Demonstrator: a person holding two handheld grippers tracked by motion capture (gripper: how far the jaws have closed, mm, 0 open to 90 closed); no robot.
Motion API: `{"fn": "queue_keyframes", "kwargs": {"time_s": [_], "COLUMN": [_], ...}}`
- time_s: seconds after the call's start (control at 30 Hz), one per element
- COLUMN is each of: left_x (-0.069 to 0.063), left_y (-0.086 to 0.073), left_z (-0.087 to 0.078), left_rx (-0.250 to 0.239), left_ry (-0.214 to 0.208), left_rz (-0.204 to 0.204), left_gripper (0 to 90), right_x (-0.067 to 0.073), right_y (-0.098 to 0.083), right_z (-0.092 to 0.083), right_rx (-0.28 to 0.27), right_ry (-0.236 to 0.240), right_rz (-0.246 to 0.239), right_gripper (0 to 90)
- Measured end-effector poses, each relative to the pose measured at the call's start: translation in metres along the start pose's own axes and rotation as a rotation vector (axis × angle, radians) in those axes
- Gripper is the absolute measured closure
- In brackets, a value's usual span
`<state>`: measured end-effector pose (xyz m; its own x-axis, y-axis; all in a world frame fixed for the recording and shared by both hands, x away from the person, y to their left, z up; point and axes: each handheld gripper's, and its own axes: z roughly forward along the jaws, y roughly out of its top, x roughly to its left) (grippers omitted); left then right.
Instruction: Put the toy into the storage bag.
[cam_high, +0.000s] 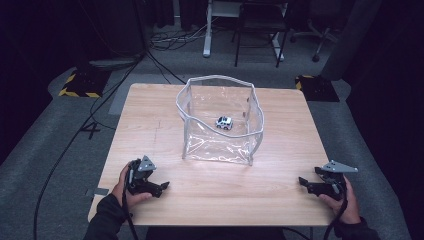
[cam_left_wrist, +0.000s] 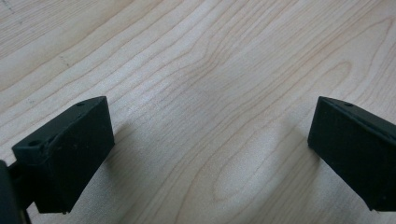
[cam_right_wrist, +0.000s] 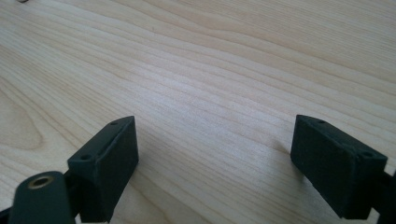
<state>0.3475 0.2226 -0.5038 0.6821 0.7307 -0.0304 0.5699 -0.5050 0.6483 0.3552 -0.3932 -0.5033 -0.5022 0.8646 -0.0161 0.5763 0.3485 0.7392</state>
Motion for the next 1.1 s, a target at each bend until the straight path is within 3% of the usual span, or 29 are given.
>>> {"fn": "queue_keyframes", "kwargs": {"time_s": [1.1], "left_x": [0.0009], "left_y": [0.0019], "left_z": [0.0023], "left_rx": [-0.012], "left_ry": [0.008], "left_rz": [0.0], "left_gripper": [0.2], "right_x": [0.0009], "right_y": [0.0003], "right_z": [0.0003], "right_rx": [-0.001], "right_ry": [0.002], "right_rz": [0.006], "right_gripper": [14.8]}}
